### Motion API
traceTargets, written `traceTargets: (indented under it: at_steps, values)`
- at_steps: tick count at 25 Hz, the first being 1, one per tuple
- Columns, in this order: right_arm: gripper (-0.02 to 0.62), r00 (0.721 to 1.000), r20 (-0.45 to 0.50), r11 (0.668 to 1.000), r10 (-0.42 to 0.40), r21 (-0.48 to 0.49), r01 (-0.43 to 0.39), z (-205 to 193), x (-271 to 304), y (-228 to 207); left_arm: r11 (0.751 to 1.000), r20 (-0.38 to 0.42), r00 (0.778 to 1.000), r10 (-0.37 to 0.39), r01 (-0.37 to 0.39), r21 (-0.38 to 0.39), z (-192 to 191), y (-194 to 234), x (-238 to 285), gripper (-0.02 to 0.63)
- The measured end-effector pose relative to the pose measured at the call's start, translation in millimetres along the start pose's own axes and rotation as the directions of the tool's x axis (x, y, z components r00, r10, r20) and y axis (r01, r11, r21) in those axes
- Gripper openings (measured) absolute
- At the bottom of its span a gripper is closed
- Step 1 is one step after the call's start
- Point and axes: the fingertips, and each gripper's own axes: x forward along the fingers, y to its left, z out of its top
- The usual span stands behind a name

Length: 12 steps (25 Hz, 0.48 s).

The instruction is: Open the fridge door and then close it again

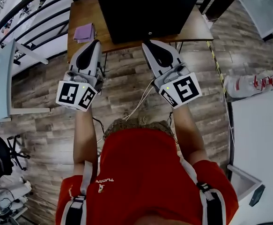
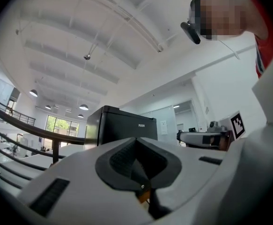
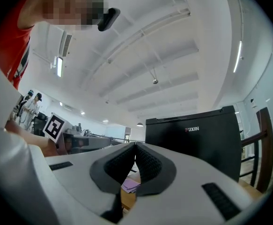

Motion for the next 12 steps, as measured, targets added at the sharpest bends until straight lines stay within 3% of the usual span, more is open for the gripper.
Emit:
traceTargets:
  at_steps: [12]
  values:
    - [0.026, 1.0, -0.016, 1.0, -0.011, 0.009, 0.011, -13.4, 45.0, -22.5, 1.0, -0.017, 1.0, -0.006, 0.006, 0.012, -8.6, 53.3, 53.1, 0.011]
